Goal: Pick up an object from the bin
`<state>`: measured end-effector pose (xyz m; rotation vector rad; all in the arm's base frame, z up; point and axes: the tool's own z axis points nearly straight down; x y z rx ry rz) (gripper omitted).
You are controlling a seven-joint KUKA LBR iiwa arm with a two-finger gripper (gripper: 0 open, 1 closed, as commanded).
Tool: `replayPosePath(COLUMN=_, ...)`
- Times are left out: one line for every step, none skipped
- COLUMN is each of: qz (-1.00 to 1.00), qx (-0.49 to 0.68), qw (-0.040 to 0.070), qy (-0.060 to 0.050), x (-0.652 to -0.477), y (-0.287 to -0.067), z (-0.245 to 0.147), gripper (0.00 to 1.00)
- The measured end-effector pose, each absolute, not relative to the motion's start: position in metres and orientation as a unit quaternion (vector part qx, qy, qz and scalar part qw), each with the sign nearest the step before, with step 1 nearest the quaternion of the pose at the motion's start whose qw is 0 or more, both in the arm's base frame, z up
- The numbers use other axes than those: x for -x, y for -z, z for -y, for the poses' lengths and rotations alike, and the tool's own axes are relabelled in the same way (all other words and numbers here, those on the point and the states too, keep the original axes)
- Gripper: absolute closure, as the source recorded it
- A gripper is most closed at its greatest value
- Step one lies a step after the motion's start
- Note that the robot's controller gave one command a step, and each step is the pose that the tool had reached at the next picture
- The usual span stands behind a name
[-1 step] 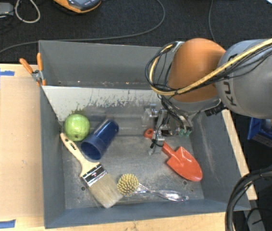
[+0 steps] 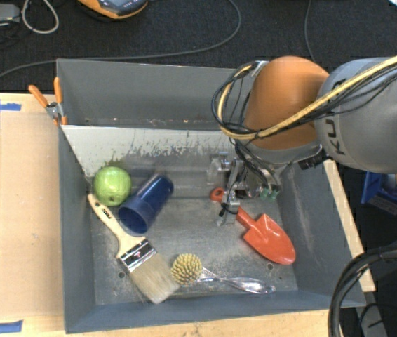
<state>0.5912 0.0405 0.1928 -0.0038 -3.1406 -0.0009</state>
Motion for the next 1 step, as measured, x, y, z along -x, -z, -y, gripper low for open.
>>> replayPosePath(qz=1.0, qx=0.001, qw=-0.002, qy=-0.001, x=-0.5795, y=-0.1681, z=-0.0642, gripper=0.0)
